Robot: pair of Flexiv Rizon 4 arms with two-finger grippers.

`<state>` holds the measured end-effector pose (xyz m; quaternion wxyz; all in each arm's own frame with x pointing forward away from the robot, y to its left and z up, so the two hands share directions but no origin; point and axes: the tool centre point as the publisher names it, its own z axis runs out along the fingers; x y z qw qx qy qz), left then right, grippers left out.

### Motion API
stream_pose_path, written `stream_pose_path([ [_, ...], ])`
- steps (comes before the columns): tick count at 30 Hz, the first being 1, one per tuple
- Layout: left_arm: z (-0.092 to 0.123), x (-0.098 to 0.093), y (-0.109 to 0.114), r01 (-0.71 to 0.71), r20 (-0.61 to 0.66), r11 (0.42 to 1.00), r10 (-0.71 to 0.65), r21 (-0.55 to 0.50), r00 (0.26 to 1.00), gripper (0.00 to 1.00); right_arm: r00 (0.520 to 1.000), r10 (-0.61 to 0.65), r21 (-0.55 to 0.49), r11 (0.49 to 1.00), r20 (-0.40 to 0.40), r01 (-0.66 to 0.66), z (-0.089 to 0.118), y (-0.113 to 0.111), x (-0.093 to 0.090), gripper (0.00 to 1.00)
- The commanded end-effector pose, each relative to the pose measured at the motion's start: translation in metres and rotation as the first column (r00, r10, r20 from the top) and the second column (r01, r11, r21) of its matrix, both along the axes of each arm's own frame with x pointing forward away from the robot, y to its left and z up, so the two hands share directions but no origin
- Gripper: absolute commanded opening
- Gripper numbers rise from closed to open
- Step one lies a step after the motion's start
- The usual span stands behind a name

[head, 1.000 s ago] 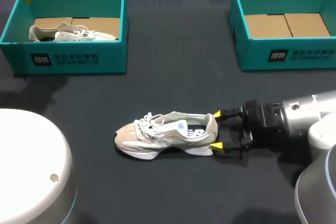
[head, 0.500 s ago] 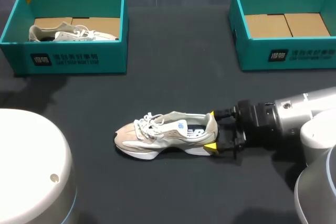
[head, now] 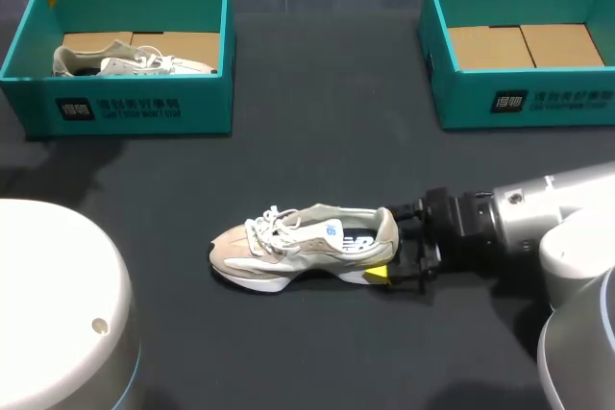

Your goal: Take the shoe out of the shoebox, open the shoe tongue, remove and reinsert the insole, then place the shoe into the shoebox

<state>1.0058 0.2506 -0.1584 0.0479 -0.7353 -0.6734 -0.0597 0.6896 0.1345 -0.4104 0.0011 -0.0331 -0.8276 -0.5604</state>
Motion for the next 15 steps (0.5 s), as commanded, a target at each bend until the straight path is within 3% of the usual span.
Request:
stream_pose_path([
  [1, 0.0005, -0.0006, 0.0001, 0.001, 0.001, 1.0, -0.001, 0.002, 1.0, 1.0, 1.0, 0.003, 0.003, 1.0, 0.0, -0.003, -0.0042, 0.0067, 0.003, 1.0],
  [15, 0.0005, -0.0006, 0.0001, 0.001, 0.001, 1.0, -0.001, 0.002, 1.0, 1.0, 1.0, 0.014, 0.019, 1.0, -0.006, -0.014, -0.0091, 0.0156, 0.0063, 1.0],
])
